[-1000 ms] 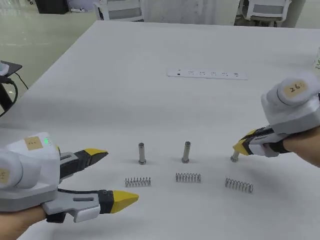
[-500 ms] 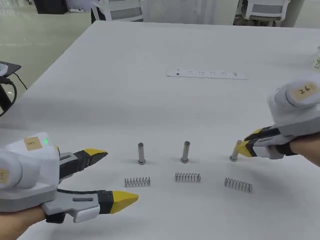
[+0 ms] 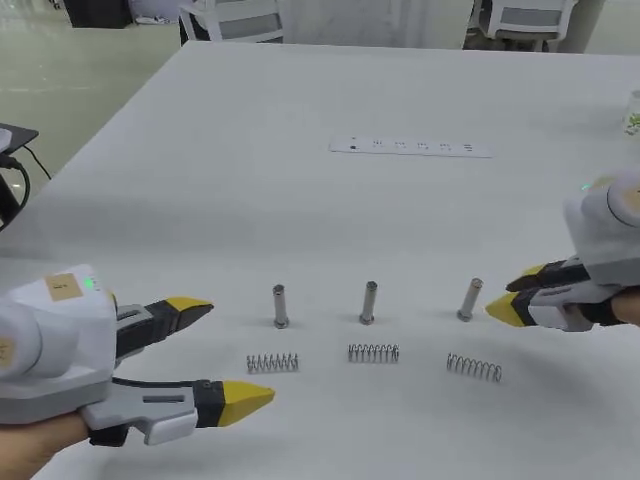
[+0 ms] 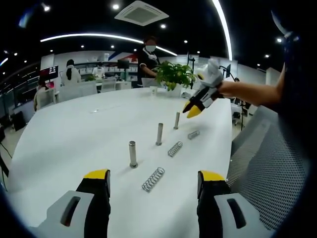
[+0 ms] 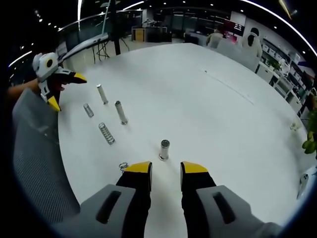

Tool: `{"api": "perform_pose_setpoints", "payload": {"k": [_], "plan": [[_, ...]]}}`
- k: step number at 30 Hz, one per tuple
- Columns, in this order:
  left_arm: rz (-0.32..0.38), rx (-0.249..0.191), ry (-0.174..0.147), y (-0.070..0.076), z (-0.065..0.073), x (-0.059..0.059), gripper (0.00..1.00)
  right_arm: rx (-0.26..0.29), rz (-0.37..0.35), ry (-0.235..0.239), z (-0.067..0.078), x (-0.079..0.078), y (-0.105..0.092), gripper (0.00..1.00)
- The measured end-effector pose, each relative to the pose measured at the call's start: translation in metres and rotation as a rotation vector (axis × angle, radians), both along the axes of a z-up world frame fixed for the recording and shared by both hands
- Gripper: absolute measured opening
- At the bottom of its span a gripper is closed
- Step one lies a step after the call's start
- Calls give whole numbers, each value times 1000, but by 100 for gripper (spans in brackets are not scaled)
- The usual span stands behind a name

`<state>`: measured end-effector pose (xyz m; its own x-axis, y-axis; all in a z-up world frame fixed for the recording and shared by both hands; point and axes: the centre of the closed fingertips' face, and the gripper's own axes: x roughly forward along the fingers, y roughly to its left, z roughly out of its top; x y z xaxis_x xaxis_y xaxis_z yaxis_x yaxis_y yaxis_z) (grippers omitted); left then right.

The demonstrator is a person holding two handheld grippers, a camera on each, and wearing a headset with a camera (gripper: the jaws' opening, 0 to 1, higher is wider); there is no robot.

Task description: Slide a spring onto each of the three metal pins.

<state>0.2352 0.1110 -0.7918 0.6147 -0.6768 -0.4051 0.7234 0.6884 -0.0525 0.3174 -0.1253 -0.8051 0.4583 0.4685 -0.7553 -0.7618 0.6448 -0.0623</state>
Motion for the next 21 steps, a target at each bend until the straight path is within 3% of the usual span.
{"api": "perform_pose_setpoints", "payload": {"k": [12,21], "plan": [[1,3,1,1,0,-1,67,-16,83,37,-11,-23,5,23],[0,4,1,1,0,-1,67,-51,198,105,-30,-46,10,23]]}}
